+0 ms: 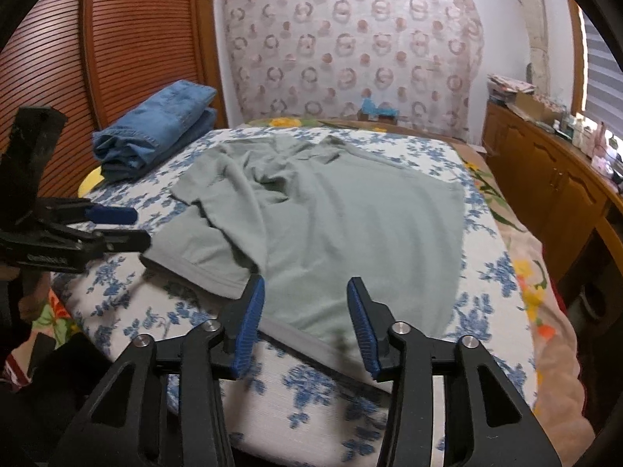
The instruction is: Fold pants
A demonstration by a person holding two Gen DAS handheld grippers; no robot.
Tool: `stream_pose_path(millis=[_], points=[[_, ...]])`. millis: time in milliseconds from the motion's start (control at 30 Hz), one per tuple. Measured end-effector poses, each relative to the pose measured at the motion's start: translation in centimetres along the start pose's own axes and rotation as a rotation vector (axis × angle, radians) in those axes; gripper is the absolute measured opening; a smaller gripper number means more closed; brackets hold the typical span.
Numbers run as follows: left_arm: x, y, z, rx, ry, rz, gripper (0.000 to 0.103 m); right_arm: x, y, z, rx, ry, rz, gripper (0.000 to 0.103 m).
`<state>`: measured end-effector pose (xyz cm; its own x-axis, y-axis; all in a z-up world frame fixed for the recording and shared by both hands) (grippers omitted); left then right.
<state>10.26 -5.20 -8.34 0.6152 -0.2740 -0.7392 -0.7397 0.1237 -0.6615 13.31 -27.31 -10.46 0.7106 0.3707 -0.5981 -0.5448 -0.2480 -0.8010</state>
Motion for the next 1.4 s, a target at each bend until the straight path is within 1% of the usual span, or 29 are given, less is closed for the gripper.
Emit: stream_pose_path(millis=[33,133,200,333,567,667,700,767,800,833,900,1033,1133,1267,1400], points=[[0.1,0.1,0.2,-0.008,0.003,0.004,0.062,0.1,-0.1,0.2,-0.005,-0.006,0.001,0.038],[0.4,0.5,0.5,-0.031,0.015,0.019,0.062,0.6,-0.4,0.9,-0.018,-0.031,0.01,0.036],[0.7,0.8,0.6,-0.052,0.036,0.028,0.062,1.0,-0.6,1.1,-0.016,-0.044,0.018,0.034],[0.4,1.1,0.8,-0.068,0.048,0.004,0.062,2.0,-0.8,1.5,-0.018,-0.067,0.037,0.029],[-0.1,1.7,0.7,-0.072,0.04,-0.029,0.062,3.5,-0.9,2.3,-0.028,-0.092,0.072,0.027],[-0.1,1.7,0.9,-0.083,0.042,-0.039,0.062,4.4,-1.0,2.8,-0.039,-0.097,0.089,0.02],[-0.1,1.7,0.9,-0.082,0.041,-0.04,0.062,4.6,-1.1,2.9,-0.042,-0.103,0.096,0.015],[0.0,1.7,0.9,-0.08,0.042,-0.041,0.062,4.8,-1.1,3.1,-0.047,-0.109,0.102,0.01],[0.0,1.7,0.9,-0.079,0.041,-0.041,0.062,4.8,-1.1,3.1,-0.051,-0.111,0.103,0.006],[0.0,1.7,0.9,-0.08,0.039,-0.04,0.062,4.8,-1.2,3.1,-0.053,-0.107,0.097,0.003],[0.0,1.7,0.7,-0.077,0.033,-0.032,0.062,4.5,-1.4,3.2,-0.055,-0.105,0.079,0.001],[-0.1,1.5,0.5,-0.077,0.032,-0.024,0.062,3.2,-2.3,3.3,-0.068,-0.089,0.023,0.0],[-0.5,1.4,0.3,-0.075,0.022,-0.036,0.062,2.0,-2.9,3.4,-0.081,-0.058,-0.033,0.0],[-1.2,1.1,-0.1,-0.065,0.014,-0.062,0.062,1.1,-3.5,3.8,-0.122,-0.002,-0.076,0.0],[-1.9,0.4,-0.5,-0.055,0.012,-0.089,0.062,0.0,-3.9,3.3,-0.118,0.015,-0.108,0.0]])
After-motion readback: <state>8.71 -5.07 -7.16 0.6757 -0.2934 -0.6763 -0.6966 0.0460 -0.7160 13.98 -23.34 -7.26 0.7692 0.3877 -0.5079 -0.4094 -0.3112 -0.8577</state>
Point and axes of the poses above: each gripper's, at about its wrist camera, not at the fingertips, and x roughly the way its jaws point, z to its left, y to its underside, the point moved 1 cm from there along x, roughly the way its jaws point, and after that the axes turned 1 degree about -z, right-handed, at the moved point
